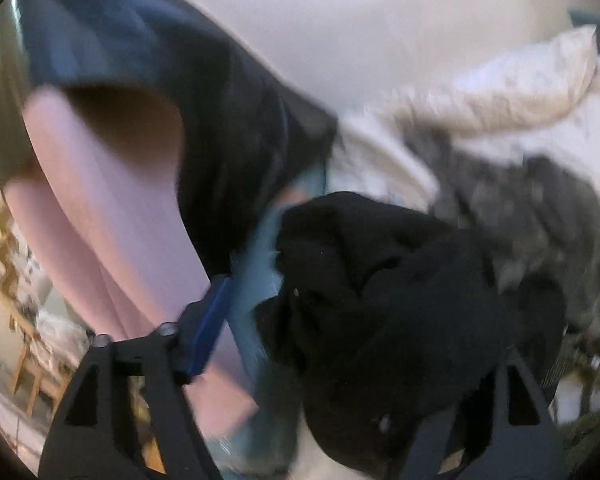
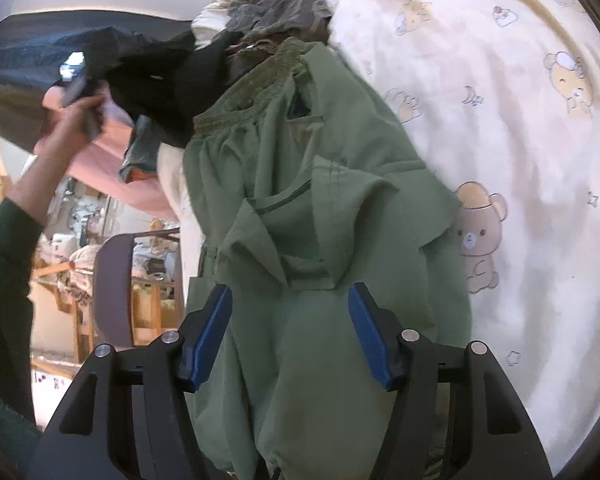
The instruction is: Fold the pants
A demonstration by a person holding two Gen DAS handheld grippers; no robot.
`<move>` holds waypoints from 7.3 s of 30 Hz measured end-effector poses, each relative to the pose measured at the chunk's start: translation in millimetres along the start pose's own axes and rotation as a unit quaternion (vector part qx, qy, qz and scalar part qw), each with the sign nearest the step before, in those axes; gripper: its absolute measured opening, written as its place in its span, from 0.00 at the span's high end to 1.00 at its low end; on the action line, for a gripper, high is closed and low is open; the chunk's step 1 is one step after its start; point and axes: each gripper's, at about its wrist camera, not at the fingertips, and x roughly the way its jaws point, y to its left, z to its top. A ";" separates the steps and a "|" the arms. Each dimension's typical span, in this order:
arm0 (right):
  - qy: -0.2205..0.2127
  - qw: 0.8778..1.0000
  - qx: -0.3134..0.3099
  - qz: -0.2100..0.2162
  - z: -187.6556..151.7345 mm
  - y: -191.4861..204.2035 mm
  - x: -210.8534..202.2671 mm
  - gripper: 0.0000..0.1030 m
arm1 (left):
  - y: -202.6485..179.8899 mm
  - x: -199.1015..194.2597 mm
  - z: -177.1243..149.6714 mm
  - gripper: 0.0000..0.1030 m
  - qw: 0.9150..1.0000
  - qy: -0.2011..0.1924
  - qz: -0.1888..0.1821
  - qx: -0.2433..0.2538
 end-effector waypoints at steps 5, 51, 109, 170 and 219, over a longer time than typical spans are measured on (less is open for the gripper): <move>0.010 1.000 -0.015 0.003 0.4 3.0 9.9 0.39 | -27.7 31.0 -41.2 0.00 0.992 0.106 -0.062 -0.011; -0.065 0.992 -0.043 -0.102 -59.2 34.0 -90.3 0.38 | 30.9 -297.2 -429.1 0.00 0.922 0.158 -0.323 -0.146; -0.077 0.948 -0.039 -0.308 -102.9 44.5 -133.2 0.26 | -42.3 -281.5 -492.9 0.00 0.913 0.268 -0.304 -0.047; -0.003 0.964 -0.110 -0.243 130.2 -15.0 15.4 0.42 | -30.6 -268.0 -461.5 0.00 0.917 0.212 -0.315 -0.125; 0.135 0.829 -0.381 -0.387 -218.5 105.2 64.1 0.88 | 11.3 -304.5 -459.9 0.00 0.927 0.161 -0.304 -0.148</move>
